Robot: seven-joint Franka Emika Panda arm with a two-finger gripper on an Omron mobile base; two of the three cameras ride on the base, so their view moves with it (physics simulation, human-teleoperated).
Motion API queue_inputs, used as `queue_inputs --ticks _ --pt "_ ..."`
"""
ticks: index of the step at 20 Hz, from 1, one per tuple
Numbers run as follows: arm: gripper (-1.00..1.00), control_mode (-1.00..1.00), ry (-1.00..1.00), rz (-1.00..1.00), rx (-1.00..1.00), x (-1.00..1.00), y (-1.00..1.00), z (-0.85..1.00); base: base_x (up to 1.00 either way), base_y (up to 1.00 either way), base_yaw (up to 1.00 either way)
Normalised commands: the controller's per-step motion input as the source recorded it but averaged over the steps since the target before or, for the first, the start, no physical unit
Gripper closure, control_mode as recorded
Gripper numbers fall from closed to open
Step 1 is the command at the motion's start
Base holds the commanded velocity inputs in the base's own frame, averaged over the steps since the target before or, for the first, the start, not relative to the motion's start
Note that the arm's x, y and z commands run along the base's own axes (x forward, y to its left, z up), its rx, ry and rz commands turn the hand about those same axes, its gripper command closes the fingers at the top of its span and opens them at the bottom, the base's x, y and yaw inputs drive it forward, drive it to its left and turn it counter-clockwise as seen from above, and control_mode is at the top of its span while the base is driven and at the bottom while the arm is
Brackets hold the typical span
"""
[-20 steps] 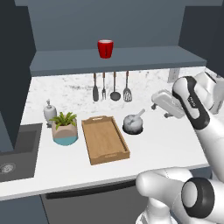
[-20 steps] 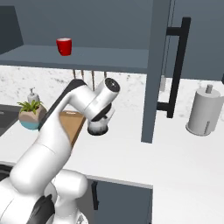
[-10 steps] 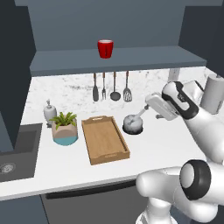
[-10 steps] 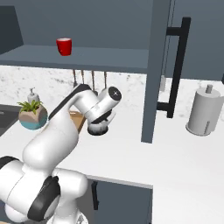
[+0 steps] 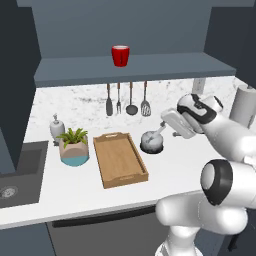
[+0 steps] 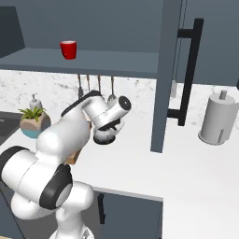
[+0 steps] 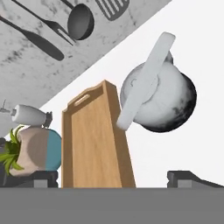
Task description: Pick the kettle from the counter and place it on the tray. Then pick the mug from the cabinet and place it on the tray. Then close the cabinet doors.
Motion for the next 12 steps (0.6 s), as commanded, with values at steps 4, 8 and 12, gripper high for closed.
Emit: queue_inputs --ticks 4,8,12 --pt "-1.0 -1.0 0.0 0.0 0.02 0.4 0.0 -0.23 0.0 0.0 0.0" --pt "-1.0 -1.0 0.01 0.0 0.01 0.35 0.0 -0.3 0.0 0.0 0.0" --pt "-1.0 -1.0 0.0 0.0 0.02 0.33 0.0 -0.23 0.0 0.0 0.0"
